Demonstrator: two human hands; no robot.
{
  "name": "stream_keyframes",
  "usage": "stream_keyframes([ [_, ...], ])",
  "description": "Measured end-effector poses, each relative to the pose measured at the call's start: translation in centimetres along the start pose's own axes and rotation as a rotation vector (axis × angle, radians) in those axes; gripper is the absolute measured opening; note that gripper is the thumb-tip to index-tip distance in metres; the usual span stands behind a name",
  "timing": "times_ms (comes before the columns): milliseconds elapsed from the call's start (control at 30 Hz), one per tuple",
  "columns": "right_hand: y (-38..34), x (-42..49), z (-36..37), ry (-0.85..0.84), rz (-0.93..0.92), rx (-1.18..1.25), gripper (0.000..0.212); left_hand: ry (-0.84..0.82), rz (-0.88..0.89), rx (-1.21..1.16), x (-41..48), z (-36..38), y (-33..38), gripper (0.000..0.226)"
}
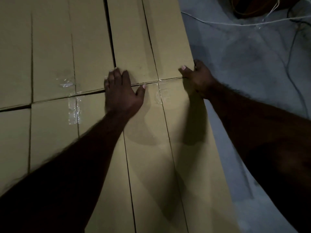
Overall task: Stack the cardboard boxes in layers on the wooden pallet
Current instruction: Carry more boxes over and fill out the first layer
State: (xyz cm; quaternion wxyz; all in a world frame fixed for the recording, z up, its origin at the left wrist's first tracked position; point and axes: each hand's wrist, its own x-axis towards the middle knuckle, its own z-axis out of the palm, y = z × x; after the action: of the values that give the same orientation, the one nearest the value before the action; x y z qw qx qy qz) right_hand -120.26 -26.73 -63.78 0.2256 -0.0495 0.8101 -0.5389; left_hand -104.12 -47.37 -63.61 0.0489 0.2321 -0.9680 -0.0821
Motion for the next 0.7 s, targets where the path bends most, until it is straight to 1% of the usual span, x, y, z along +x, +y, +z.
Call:
stream_keyframes([
  [67, 0.1, 0.0, 0.0, -0.005, -0.011, -0.001, 0.041, 0.016, -0.003, -0.021, 0.0, 0.0, 0.1, 0.081],
  [200, 0.1, 0.4, 0.0, -0.006, -0.009, -0.043, 0.061, 0.037, -0.001, -0.039, -0.1, 0.1, 0.0, 0.081],
  [233, -0.1, 0.4, 0.1, -0.002, -0.002, -0.066, 0.062, 0.035, -0.002, -0.032, -0.1, 0.1, 0.0, 0.082],
  [300, -0.8, 0.0, 0.6, 0.000, 0.018, -0.136, 0.056, 0.020, -0.003, -0.007, 0.0, 0.2, 0.1, 0.084],
  [367, -1.0, -0.2, 1.4, 0.043, 0.014, -0.317, 0.057, -0.006, 0.000, 0.020, 0.2, 0.3, 0.1, 0.085],
  [467, -1.0, -0.7, 2.7, 0.179, -0.019, -0.699, 0.067, -0.015, 0.021, 0.060, 0.3, 0.4, 0.1, 0.083],
  [500, -1.1, -0.9, 2.9, 0.192, -0.035, -0.778, 0.069, -0.010, 0.026, 0.071, 0.3, 0.4, 0.1, 0.081],
  [633, -1.1, -1.0, 2.5, 0.068, -0.087, -0.889, 0.071, -0.025, 0.048, 0.085, 0.4, 0.6, 0.0, 0.074],
  [700, -1.1, -1.0, 2.3, 0.042, -0.137, -0.964, 0.071, -0.024, 0.062, 0.106, 0.4, 0.6, 0.0, 0.072],
])
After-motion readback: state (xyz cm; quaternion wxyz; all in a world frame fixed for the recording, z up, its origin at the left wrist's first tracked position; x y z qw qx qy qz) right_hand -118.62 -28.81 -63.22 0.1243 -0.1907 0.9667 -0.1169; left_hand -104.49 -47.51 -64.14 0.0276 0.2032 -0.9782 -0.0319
